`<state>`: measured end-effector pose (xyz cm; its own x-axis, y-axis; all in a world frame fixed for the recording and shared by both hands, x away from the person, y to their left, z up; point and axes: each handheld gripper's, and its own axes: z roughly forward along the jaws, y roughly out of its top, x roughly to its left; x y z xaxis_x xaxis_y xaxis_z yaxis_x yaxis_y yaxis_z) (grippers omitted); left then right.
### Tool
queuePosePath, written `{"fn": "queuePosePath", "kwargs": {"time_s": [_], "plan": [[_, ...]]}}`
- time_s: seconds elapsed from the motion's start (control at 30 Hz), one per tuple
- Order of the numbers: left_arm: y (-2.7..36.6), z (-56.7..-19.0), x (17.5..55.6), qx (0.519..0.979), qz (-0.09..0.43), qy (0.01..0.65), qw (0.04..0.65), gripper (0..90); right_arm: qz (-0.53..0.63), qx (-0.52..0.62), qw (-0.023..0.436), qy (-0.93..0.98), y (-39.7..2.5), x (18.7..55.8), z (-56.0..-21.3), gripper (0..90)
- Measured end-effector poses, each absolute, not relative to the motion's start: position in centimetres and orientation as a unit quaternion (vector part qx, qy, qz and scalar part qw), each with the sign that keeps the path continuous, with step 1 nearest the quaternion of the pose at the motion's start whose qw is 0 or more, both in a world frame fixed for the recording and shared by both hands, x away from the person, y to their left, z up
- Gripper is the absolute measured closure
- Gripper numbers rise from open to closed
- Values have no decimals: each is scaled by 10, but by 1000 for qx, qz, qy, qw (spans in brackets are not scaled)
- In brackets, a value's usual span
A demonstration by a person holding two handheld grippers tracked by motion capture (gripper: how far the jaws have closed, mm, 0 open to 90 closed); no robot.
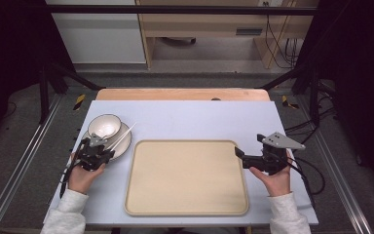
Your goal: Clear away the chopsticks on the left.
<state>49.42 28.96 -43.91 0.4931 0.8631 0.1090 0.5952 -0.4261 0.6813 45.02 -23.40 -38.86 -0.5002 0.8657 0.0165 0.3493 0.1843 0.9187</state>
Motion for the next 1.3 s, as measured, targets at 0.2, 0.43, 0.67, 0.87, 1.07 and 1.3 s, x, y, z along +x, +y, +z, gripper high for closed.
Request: {"fn": "queuePosePath", "kwargs": {"time_s": [0.2,0.43,0.67,0.87,1.07,1.3], "plan": [[278,-425,481,796,240,460,312,842,483,423,271,717,-235,449,-387,78],[257,-418,462,769,248,483,337,842,486,425,272,713,-238,447,-385,76],[236,-418,444,750,256,501,348,842,491,426,275,709,-241,445,-382,72],[222,-417,430,730,269,519,355,842,493,428,274,706,-242,444,-381,65],[211,-423,419,718,266,537,355,842,496,427,270,707,-241,442,-381,62],[197,-430,409,694,261,555,377,841,499,426,270,705,-243,441,-379,62]]}}
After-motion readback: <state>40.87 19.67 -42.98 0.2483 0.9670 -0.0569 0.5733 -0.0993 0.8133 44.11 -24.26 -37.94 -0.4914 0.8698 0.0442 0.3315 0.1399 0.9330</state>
